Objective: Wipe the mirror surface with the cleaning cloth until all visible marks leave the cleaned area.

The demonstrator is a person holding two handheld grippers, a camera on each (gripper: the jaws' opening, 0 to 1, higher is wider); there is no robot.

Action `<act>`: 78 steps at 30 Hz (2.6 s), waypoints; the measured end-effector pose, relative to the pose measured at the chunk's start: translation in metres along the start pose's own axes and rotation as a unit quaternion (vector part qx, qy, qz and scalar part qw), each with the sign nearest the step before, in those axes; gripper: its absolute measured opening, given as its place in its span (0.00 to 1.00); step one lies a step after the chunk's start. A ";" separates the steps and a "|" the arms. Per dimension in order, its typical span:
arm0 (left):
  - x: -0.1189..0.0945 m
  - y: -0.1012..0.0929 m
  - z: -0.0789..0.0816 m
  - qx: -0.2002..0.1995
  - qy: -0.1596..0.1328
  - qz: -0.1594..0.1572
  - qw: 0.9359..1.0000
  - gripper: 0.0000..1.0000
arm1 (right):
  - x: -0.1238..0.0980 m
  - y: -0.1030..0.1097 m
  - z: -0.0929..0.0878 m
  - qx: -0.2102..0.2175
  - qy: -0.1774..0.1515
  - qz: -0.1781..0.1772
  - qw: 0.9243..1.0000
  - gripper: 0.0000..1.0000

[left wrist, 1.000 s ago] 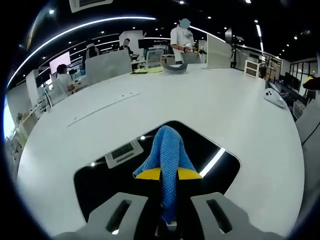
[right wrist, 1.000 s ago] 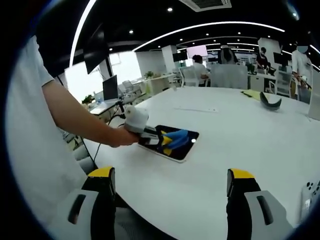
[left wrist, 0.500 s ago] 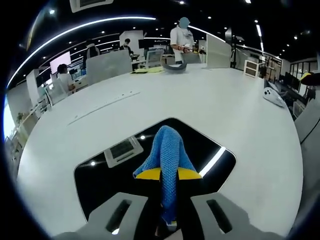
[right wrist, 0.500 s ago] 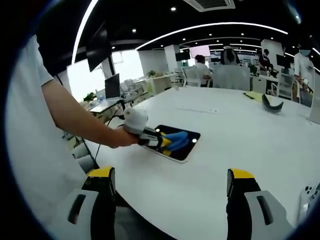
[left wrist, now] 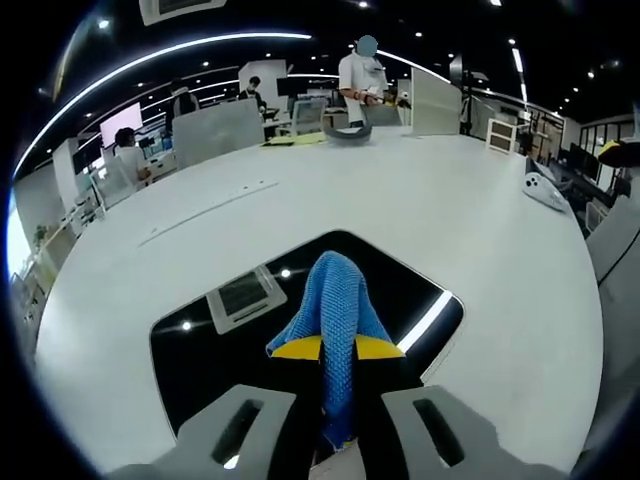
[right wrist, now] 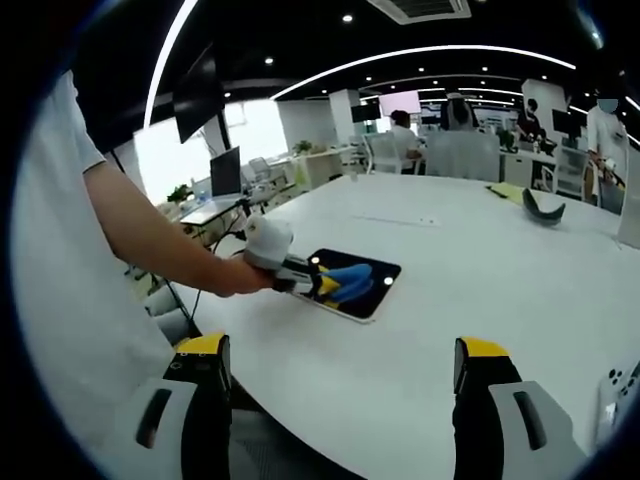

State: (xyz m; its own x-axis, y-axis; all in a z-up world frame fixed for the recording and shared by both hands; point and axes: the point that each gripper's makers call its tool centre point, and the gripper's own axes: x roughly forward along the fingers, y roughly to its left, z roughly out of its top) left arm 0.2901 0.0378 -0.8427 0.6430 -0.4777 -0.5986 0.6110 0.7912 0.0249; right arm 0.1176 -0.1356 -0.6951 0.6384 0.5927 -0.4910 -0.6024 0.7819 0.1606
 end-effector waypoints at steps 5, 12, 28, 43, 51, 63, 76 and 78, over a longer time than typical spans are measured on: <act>-0.003 -0.002 -0.002 0.006 0.001 -0.001 1.000 0.07 | -0.002 0.003 -0.001 0.000 -0.002 -0.001 1.000 0.92; -0.007 -0.004 -0.004 0.001 0.001 0.001 1.000 0.07 | -0.002 0.008 0.000 0.001 -0.004 0.002 1.000 0.92; -0.018 -0.010 -0.012 0.007 0.001 0.000 1.000 0.07 | -0.007 0.018 -0.006 0.004 -0.007 0.001 1.000 0.92; -0.025 -0.013 -0.018 0.005 0.007 0.001 1.000 0.07 | -0.012 0.022 -0.009 0.003 -0.011 -0.001 1.000 0.92; -0.033 -0.016 -0.023 -0.001 0.006 0.005 1.000 0.07 | -0.013 0.025 -0.012 -0.001 -0.012 0.001 1.000 0.92; -0.039 -0.018 -0.030 0.007 0.006 0.009 1.000 0.07 | -0.016 0.025 -0.009 -0.014 -0.014 0.003 1.000 0.92; -0.040 -0.015 -0.029 -0.021 0.007 0.019 1.000 0.07 | -0.014 0.025 -0.010 -0.013 -0.010 0.003 1.000 0.91; -0.039 -0.015 -0.029 -0.013 0.007 0.017 1.000 0.07 | -0.014 0.026 -0.011 -0.012 -0.010 0.003 1.000 0.91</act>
State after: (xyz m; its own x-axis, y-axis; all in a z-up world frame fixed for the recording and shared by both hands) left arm 0.2427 0.0558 -0.8430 0.6568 -0.4446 -0.6090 0.5759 0.8172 0.0245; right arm 0.0880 -0.1260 -0.6930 0.6438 0.6015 -0.4730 -0.6174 0.7735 0.1434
